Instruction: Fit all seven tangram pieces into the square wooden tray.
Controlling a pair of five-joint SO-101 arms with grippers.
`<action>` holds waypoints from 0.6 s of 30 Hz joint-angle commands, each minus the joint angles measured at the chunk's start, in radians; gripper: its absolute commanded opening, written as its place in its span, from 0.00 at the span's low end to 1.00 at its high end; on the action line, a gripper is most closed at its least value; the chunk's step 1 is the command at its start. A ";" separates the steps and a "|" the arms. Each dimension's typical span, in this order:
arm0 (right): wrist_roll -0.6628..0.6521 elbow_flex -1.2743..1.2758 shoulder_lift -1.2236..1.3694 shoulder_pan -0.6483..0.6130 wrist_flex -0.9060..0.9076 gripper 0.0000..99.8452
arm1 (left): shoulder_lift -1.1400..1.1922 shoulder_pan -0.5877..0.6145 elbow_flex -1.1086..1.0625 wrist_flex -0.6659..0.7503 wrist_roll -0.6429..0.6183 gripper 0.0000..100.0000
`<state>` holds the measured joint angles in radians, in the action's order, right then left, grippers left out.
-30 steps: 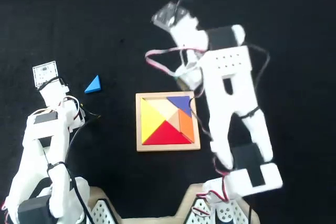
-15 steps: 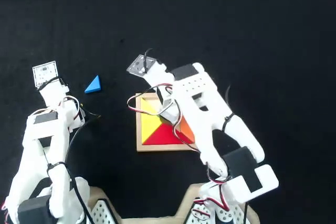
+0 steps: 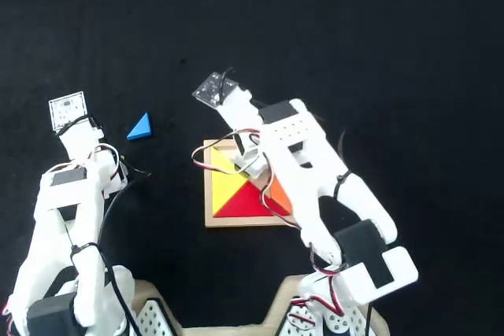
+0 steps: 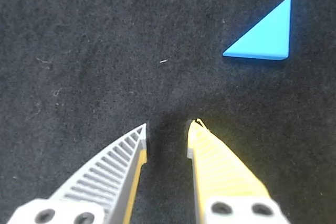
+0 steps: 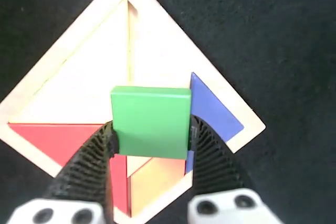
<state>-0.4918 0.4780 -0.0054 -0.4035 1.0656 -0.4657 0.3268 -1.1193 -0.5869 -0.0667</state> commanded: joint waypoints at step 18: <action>0.003 0.053 -0.045 0.034 -0.031 0.19 | -0.017 0.004 0.013 0.017 -0.011 0.14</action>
<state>-0.4918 0.5347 -0.0054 -0.4035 1.0426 -0.4657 0.3268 -1.1193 -0.5869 -0.0667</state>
